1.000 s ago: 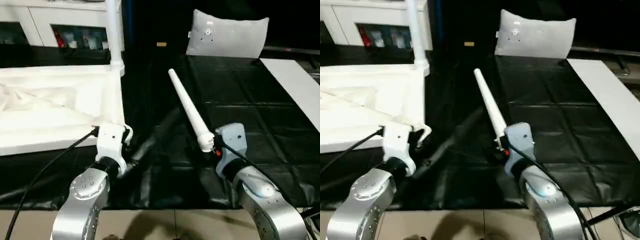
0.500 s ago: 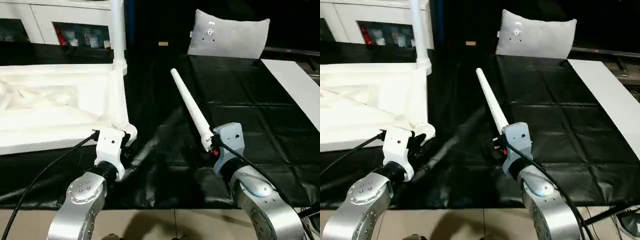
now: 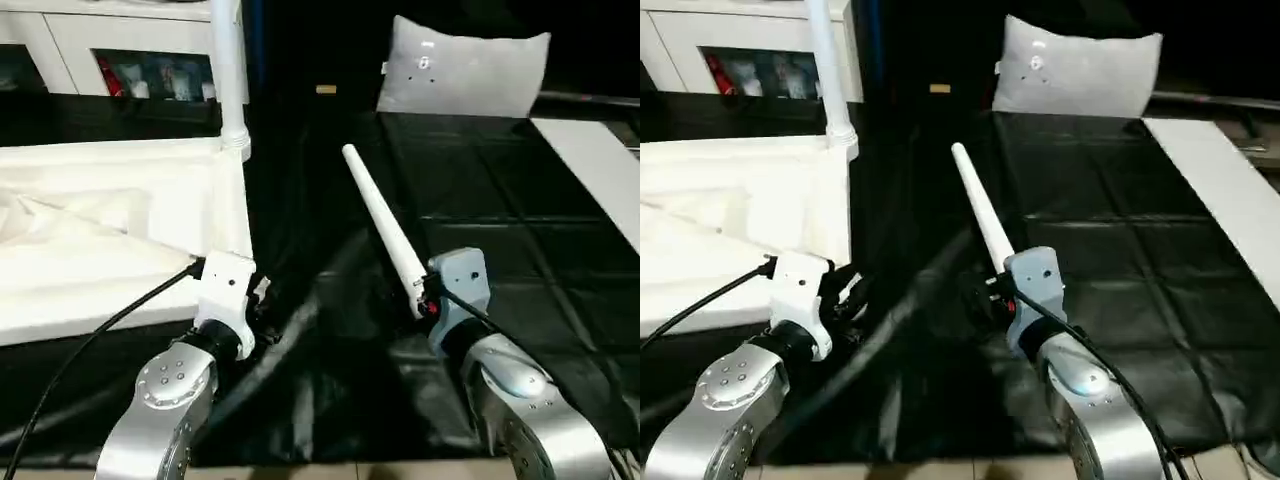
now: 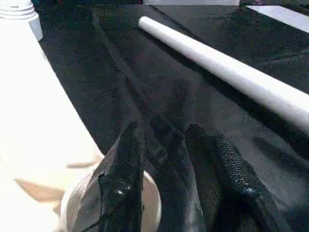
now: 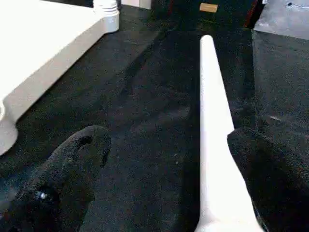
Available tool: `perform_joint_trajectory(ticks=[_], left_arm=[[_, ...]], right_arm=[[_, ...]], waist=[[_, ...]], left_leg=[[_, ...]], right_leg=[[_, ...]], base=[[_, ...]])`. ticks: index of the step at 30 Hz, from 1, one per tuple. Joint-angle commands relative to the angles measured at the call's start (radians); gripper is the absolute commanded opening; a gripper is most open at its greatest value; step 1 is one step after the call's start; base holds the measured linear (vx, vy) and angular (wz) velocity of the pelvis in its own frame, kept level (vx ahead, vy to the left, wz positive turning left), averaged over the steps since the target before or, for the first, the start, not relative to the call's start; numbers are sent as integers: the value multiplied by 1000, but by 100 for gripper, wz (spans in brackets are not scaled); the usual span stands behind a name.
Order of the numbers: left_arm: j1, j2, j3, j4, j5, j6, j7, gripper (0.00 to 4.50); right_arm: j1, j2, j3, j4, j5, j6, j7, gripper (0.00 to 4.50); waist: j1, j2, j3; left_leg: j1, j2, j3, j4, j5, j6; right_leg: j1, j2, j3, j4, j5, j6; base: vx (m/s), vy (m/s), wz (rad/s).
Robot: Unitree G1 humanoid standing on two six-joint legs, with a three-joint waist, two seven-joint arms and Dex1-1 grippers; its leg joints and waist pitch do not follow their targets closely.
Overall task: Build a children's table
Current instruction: Rotate table base, then pick table leg
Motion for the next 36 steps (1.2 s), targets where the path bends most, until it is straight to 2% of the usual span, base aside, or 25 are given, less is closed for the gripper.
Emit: perform_joint_trajectory(ticks=[1,5,7,9,10,12,13,14,15,16,17,18,19,20,21,22,23,24,25,26,27,28,32,34,36], left_arm=[[-11,-3,-3,4,-10,9,0,159],[-26,2,7,4,-16,17,2,159],[-24,5,9,-5,-21,23,0,159],[-16,13,6,-12,-21,24,-3,159],[-1,32,-5,-14,-5,20,-6,159],[2,32,-8,-16,-2,19,-6,159],[2,29,-6,-19,-6,22,-7,159],[0,28,-4,-20,-9,25,-8,159],[0,29,-3,-19,-11,25,-10,159],[-1,30,-3,-18,-12,26,-12,159],[-4,35,-6,-16,-9,27,-14,159],[-5,41,-10,-15,-6,27,-15,159],[-7,51,-17,-15,-2,28,-18,159],[-6,57,-18,-19,-9,26,-22,159],[-3,60,-16,-25,-20,20,-29,159],[-2,61,-16,-27,-23,18,-32,159],[-2,61,-16,-27,-23,18,-32,159],[-5,87,-25,-41,-48,32,-79,177],[-7,93,-26,-45,-55,38,-90,188],[-12,103,-22,-53,-75,60,-111,188],[-21,115,-15,-62,-103,83,-137,205],[-29,130,-12,-72,-128,103,-165,205],[-81,227,-17,-98,-206,209,-278,244],[-101,257,-21,-114,-238,245,-314,271],[-124,285,-16,-129,-273,280,-345,279]], right_arm=[[4,-7,5,-26,-2,6,9,450],[-28,-5,18,-11,-11,9,7,450],[-28,-3,21,-19,-9,15,6,450],[-24,-2,25,-25,-8,18,6,450],[-17,0,30,-26,-10,21,3,450],[-20,-1,31,-19,-17,22,-1,450],[-25,-1,30,-14,-18,23,-2,450],[-34,1,29,-7,-20,24,-4,450],[-41,2,28,-2,-22,25,-6,450],[-47,4,27,2,-24,26,-8,450],[-56,4,23,5,-25,32,-9,450],[-59,4,21,5,-25,35,-10,450],[-67,4,19,4,-27,49,-14,450],[-76,3,21,4,-40,75,-26,450],[-85,1,25,5,-56,98,-40,450],[-88,0,26,6,-61,104,-44,450],[-88,0,26,6,-61,104,-44,450],[-127,0,22,9,-65,162,-53,450],[-136,1,20,11,-65,177,-55,450],[-157,4,13,17,-59,214,-58,450],[-181,10,4,25,-48,262,-58,450],[-204,15,-6,37,-39,302,-60,450],[-334,33,-56,160,-13,486,-62,450],[-382,22,-64,216,-29,544,-64,450],[-426,12,-80,276,-30,583,-59,450]], waist=[[1,11,-59],[-1,14,-68],[-12,19,-65],[-16,13,-58],[1,0,-54],[14,3,-47],[15,6,-48],[13,12,-57],[-7,24,-58],[-39,25,-60],[-44,23,-58],[-45,6,-47],[-29,-13,-44],[16,-11,-35],[24,-10,-48],[25,-1,-52],[19,9,-53],[-13,25,-90],[-13,25,-90],[-17,14,-96],[8,7,-88],[19,5,-77],[18,23,-53],[16,26,-42],[22,23,-41]], left_leg=[[-9,-16,15,-47,18,183],[5,-26,-1,-29,155,271],[46,-2,-23,-28,207,346],[53,-5,-25,-20,212,385],[-11,-50,-1,1,161,353],[-48,-55,1,5,108,272],[-44,-52,-2,3,108,245],[-14,-39,-12,-8,132,216],[47,-5,-44,-22,198,256],[119,48,-104,-20,277,381],[147,69,-116,-19,255,432],[121,52,-101,-11,210,475],[57,-11,-49,14,174,448],[-64,-85,-9,59,88,354],[-119,-68,-28,73,139,256],[-111,-58,-29,42,220,167],[-86,-39,-40,27,267,134],[48,21,-82,52,541,221],[48,21,-82,52,541,221],[31,27,-99,67,781,297],[-13,-13,-64,78,797,243],[-44,-29,-43,54,609,129],[-21,9,-49,-10,92,-92],[-11,10,-43,-29,-89,-119],[-9,8,-33,-35,-118,-111]], right_leg=[[72,-14,32,-39,101,-236],[76,8,24,-10,260,-191],[39,6,8,12,246,-190],[30,-1,13,10,223,-202],[90,-8,52,-13,229,-223],[121,-11,73,-34,182,-230],[121,-7,72,-34,178,-231],[109,11,56,-18,213,-221],[56,24,25,18,238,-191],[-29,5,4,59,166,-157],[-66,-17,4,64,87,-157],[-52,-44,24,46,59,-162],[19,-46,59,7,124,-179],[130,-70,139,-49,143,-224],[167,-67,144,-25,268,-245],[145,-20,102,17,487,-200],[116,-6,76,36,554,-177],[3,2,56,103,700,-104],[3,2,56,103,700,-104],[-1,-13,78,120,785,-27],[19,-4,88,111,909,26],[34,-2,82,99,931,32],[14,-34,64,49,475,-75],[5,-43,67,19,144,-132],[0,-47,74,4,16,-148]], base=[[97,8,3],[78,-1,1],[63,-10,5],[28,-15,4],[0,0,0],[0,0,0],[0,0,0],[0,0,0],[56,-59,7],[56,-59,7],[60,-76,5],[0,0,0],[0,0,0],[0,0,0],[0,0,0],[0,0,0],[0,0,0],[0,0,0],[0,0,0],[0,0,0],[0,0,0],[0,0,0],[-100,-2,3],[-141,-1,1],[-134,-4,2]])
